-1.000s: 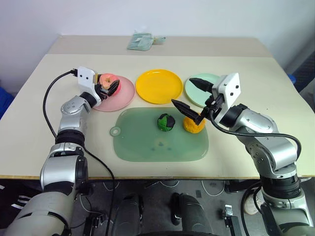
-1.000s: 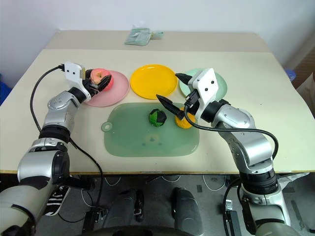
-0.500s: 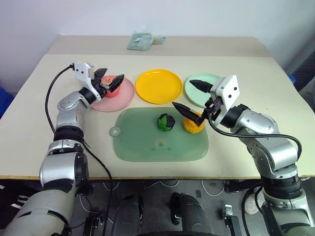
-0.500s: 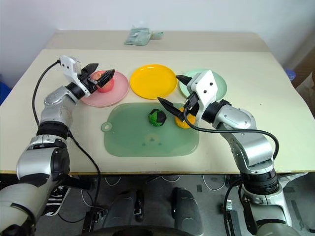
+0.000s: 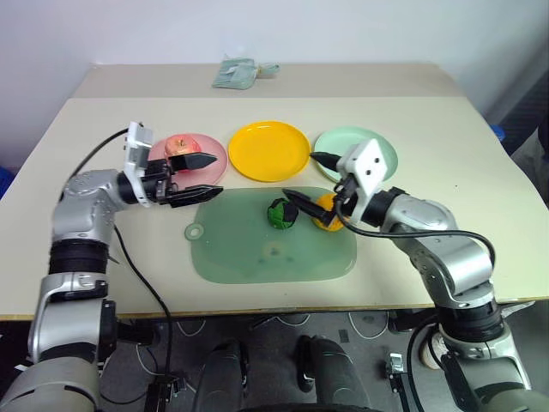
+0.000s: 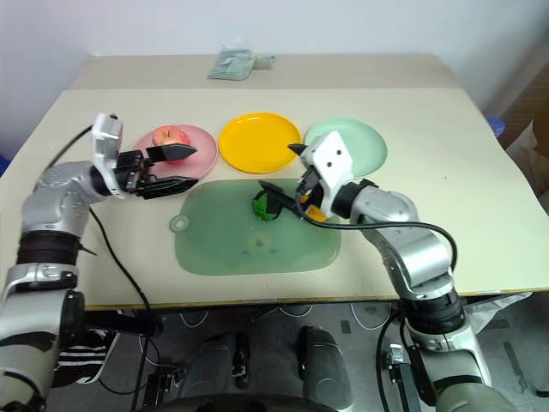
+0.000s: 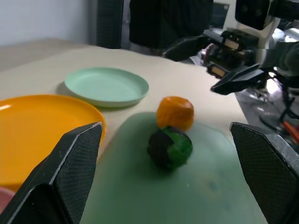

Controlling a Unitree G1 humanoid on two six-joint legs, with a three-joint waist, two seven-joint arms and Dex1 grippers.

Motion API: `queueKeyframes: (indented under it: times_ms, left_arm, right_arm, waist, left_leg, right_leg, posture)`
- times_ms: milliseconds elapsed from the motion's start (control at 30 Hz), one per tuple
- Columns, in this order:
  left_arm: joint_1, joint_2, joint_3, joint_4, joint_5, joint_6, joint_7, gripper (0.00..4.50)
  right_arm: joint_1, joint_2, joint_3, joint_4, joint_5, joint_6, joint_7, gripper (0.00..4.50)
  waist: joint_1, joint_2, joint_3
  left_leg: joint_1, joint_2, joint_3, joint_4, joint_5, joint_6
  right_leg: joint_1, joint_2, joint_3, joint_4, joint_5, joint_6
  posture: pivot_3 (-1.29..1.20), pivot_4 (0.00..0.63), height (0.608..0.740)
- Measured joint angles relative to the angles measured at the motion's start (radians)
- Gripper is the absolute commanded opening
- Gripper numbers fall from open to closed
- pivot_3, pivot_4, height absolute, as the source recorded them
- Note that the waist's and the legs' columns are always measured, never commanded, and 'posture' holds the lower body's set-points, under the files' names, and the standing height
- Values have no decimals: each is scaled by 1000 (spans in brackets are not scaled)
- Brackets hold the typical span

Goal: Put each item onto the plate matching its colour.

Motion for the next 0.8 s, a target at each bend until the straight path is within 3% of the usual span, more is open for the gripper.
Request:
queueKeyframes:
  times_ms: [233, 800]
  left_arm:
    - [92, 18, 11, -99, -39, 46, -3, 4460]
    - [181, 30, 51, -196, -101, 77, 22, 4460]
  right_arm:
    - [-63, 25, 113, 100, -72, 75, -27, 4500]
    - [-66, 46, 117, 172, -89, 170, 11, 4500]
  waist:
    - [5, 0, 0]
    - [1, 0, 0]
  left_leg:
    - [0, 0, 0, 1, 0, 0]
    - [0, 0, 0, 0, 0, 0]
  right_leg:
    - [0, -1, 0, 0, -2, -3]
    - [0, -1, 0, 0, 0, 0]
  posture:
    - [0, 150, 740]
    - [0, 150, 740]
